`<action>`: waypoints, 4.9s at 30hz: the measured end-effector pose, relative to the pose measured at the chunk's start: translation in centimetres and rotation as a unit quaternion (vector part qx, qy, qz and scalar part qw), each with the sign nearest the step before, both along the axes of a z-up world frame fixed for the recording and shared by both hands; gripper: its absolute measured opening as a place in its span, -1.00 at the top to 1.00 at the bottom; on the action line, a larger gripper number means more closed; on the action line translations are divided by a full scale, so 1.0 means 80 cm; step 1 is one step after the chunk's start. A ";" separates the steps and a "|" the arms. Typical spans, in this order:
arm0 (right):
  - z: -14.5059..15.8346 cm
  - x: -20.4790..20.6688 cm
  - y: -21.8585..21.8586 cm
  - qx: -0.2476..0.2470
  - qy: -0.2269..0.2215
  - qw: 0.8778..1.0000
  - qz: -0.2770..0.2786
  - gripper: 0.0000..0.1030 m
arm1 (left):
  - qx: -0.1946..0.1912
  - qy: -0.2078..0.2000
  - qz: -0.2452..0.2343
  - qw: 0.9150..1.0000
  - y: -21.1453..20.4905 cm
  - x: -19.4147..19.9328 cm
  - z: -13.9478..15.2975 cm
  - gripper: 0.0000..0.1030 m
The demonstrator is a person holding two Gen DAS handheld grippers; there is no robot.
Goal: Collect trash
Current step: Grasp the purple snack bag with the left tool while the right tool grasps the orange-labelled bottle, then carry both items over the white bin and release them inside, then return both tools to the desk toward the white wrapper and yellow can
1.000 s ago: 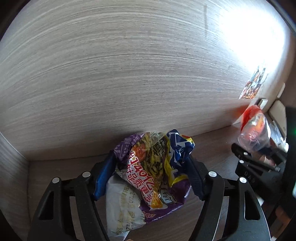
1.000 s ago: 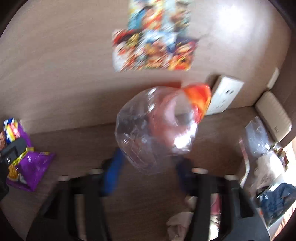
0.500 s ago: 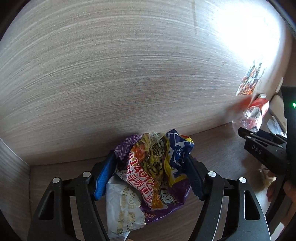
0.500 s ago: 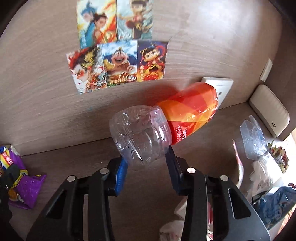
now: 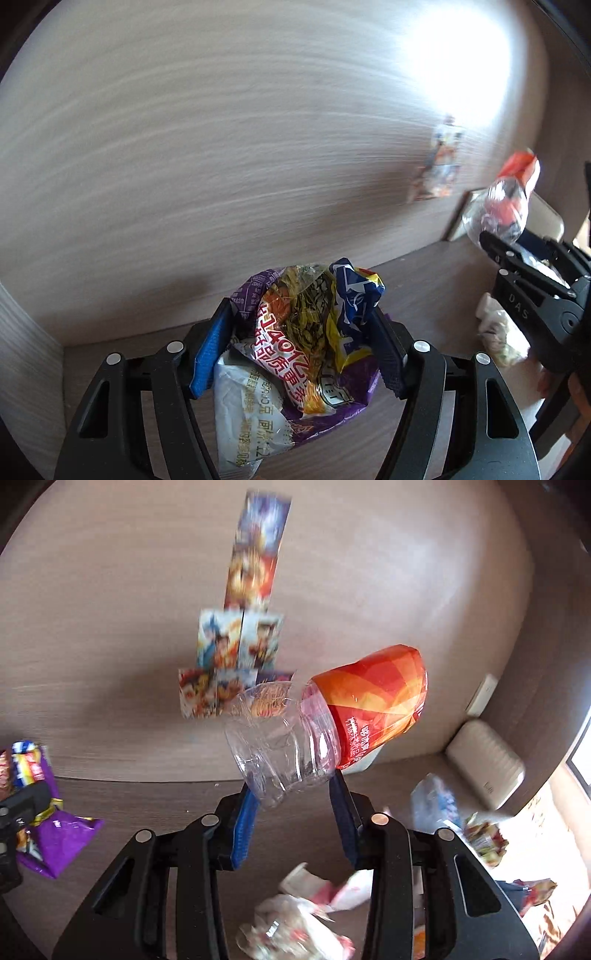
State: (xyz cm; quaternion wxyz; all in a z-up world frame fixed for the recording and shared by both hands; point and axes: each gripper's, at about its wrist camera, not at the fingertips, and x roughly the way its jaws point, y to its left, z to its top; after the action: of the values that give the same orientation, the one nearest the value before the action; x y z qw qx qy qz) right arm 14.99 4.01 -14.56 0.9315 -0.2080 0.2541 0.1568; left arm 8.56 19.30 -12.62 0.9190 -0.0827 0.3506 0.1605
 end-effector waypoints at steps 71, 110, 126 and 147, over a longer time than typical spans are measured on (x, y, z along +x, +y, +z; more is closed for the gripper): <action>-0.415 -0.195 -0.728 -0.095 0.226 0.928 -0.282 0.15 | 0.074 0.241 -0.630 0.735 -0.874 0.013 -0.484 -0.90; -0.001 -0.206 -0.619 0.016 0.043 0.976 -0.212 -0.91 | 0.020 0.073 -0.403 0.912 -0.674 -0.035 -0.027 -0.90; 0.078 -0.158 -0.407 0.040 -0.003 0.999 0.001 -0.91 | 0.048 0.015 -0.153 0.987 -0.397 -0.032 0.056 -0.90; -0.014 -0.069 -0.215 0.000 0.129 0.988 0.082 -0.91 | 0.033 0.047 -0.137 0.989 -0.229 0.058 -0.012 -0.82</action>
State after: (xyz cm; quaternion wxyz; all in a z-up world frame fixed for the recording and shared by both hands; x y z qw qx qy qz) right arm 9.45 -13.22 -15.71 0.8749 -0.2057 0.3544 0.2583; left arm 13.17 0.96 -13.55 0.9171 0.0046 0.3958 0.0483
